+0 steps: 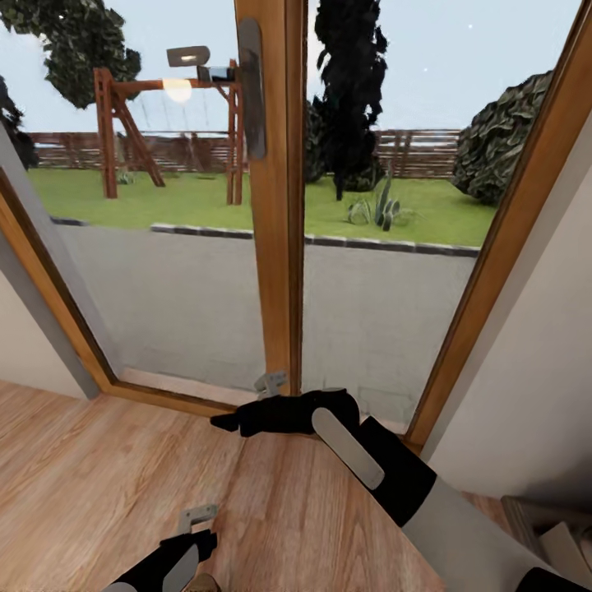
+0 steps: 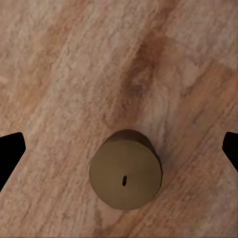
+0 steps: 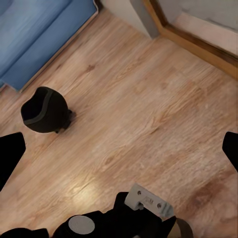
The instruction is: Place each of the two pumpkins and all three candles from the living room inside a cabinet in the living room (use any cabinet), then make sure every cabinet is closed, and position the cauldron so it is next to a table in the living room.
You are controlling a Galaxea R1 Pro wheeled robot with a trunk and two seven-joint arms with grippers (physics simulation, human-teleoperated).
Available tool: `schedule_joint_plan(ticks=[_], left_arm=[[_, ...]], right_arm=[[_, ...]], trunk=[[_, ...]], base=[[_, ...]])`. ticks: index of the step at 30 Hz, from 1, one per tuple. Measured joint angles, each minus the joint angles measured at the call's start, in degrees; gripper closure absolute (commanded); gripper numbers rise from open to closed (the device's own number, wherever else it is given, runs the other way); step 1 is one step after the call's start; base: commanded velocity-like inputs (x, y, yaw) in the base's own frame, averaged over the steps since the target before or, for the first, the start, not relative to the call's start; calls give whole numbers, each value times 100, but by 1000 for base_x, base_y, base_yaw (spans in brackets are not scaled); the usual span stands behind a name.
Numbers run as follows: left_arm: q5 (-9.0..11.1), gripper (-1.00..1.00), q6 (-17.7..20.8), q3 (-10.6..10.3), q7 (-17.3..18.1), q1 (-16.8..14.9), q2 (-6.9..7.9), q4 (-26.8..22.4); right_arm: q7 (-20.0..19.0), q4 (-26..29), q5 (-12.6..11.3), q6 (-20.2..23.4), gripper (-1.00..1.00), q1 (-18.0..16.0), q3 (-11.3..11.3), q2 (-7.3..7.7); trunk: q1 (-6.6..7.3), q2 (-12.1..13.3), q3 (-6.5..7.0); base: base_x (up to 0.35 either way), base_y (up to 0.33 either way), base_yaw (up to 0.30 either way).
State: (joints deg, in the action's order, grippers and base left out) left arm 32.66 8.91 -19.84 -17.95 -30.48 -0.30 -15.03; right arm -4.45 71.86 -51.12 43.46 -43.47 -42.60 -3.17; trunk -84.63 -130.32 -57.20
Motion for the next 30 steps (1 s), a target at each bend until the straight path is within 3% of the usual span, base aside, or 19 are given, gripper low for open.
schedule_joint_plan(ticks=[8,30], left_arm=[[3,-100,-132,-5,0,0,-3,5],[27,-100,-119,-24,-9,0,-17,5]], right_arm=[[13,269,-37,200,-100,0,2,5],[67,73,-23,158,-100,0,3,3]], trunk=[[-176,-321,-144],[-659,-1203,-539]], base=[[0,0,0],[0,0,0]])
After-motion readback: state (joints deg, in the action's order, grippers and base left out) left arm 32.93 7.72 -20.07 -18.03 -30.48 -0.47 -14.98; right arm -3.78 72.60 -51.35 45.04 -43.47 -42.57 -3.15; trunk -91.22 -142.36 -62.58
